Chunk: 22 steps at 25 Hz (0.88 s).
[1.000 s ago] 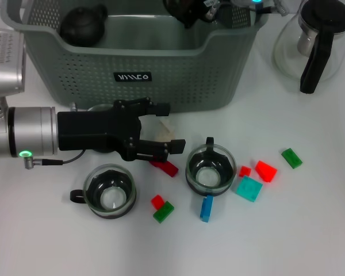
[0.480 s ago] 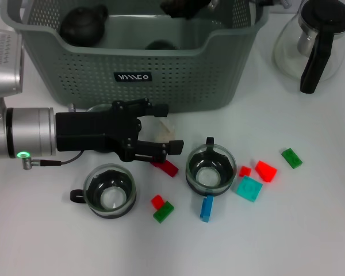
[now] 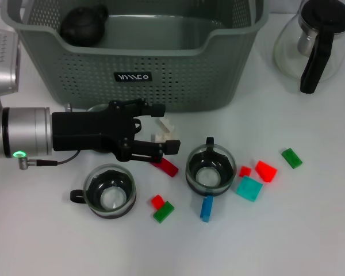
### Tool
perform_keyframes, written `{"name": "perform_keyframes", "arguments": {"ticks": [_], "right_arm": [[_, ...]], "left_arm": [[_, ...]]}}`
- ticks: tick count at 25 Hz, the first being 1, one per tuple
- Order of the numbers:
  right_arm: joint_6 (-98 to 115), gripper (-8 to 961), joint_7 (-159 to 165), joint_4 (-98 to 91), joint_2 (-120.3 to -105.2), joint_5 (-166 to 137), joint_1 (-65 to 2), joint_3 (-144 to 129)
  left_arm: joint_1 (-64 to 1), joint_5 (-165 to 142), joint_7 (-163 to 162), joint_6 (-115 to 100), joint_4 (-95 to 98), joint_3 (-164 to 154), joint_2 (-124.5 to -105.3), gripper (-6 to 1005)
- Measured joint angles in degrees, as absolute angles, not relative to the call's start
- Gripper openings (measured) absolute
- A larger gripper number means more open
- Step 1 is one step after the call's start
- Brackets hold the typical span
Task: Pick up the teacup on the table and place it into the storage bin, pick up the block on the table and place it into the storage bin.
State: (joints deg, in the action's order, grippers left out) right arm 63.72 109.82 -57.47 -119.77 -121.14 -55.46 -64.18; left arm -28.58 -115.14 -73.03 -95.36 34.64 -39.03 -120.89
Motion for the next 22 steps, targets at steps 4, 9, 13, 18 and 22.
{"name": "perform_keyframes", "arguments": {"ticks": [4, 9, 13, 18, 22], "right_arm": [[77.89, 761, 109.81, -69.10, -119.55, -115.01, -47.73, -61.77], [94.00, 759, 107.84, -81.45, -119.43, -113.01, -38.44, -60.81], [105.44, 758, 106.61, -85.06, -119.45, -113.20, -34.39, -60.98], [112.95, 754, 107.42, -84.66, -119.87, -119.02, -33.71, -62.84], [113.00, 745, 107.08, -82.26, -119.99, -124.19, -34.31, -67.58]], "left_arm": [[-28.55, -115.22, -73.04, -95.36, 34.63, -39.02, -120.69, 889], [-28.42, -115.35, -73.04, -95.14, 34.63, -39.02, -120.47, 888], [-28.32, -115.24, -73.04, -95.28, 34.62, -39.02, -120.41, 887], [-27.96, -115.15, -73.04, -95.37, 34.63, -39.02, -120.51, 886], [-27.78, -115.18, -73.03, -95.35, 34.63, -39.01, -120.72, 885]]}}
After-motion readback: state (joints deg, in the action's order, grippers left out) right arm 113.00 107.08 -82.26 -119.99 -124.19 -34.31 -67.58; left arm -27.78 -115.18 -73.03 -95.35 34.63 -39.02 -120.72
